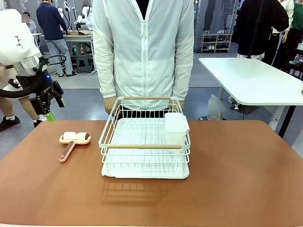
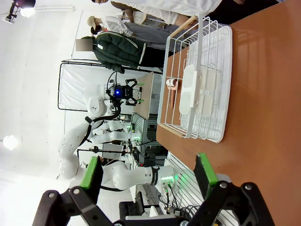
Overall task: Clean the table.
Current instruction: Place the Lint Roller down when the Dish drying rack is positioned in the middle of the table.
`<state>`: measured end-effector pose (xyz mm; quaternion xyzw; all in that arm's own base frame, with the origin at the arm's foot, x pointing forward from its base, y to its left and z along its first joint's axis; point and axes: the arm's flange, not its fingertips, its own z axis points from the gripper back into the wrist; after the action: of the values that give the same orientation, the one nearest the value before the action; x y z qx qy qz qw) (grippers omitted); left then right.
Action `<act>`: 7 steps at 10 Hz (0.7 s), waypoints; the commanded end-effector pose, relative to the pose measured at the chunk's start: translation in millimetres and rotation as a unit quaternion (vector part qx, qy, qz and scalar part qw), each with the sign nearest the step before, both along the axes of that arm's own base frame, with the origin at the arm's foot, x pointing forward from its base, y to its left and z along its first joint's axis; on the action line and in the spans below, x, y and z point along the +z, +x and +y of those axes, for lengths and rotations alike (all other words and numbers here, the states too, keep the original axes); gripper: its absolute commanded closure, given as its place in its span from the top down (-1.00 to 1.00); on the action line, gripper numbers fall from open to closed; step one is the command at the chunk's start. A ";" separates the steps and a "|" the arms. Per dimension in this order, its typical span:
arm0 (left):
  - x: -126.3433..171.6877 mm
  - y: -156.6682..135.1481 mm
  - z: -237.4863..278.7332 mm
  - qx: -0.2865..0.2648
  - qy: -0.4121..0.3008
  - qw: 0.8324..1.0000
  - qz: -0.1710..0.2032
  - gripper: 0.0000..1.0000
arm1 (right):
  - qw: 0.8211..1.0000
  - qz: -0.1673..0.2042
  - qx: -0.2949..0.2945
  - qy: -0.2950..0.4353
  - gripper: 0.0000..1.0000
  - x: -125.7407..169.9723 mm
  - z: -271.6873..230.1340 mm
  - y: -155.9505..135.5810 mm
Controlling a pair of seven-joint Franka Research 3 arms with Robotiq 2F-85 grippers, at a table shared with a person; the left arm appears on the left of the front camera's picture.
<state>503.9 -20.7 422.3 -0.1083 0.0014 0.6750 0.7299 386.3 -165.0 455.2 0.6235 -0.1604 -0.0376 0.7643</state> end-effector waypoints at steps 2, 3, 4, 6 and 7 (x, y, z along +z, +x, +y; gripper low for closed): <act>-6.6 -3.1 1.8 0.003 0.002 1.000 -0.009 1.00 | 1.000 -0.003 -0.001 0.007 1.00 4.7 0.9 0.2; -6.6 -3.1 1.8 0.003 0.002 1.000 -0.009 1.00 | 1.000 -0.003 -0.001 0.007 1.00 4.7 0.9 0.2; -6.6 -3.1 1.8 0.003 0.002 1.000 -0.009 1.00 | 1.000 -0.003 -0.001 0.007 1.00 4.7 0.9 0.2; -6.6 -3.1 1.8 0.003 0.002 1.000 -0.009 1.00 | 1.000 -0.003 -0.001 0.007 1.00 4.7 0.9 0.2; -6.6 -3.1 1.8 0.003 0.002 1.000 -0.009 1.00 | 1.000 -0.003 -0.001 0.007 1.00 4.7 0.9 0.2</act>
<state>502.9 -19.9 419.3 -0.1072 0.0018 0.6758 0.7292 386.4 -165.0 455.2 0.6235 -0.1604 -0.0376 0.7643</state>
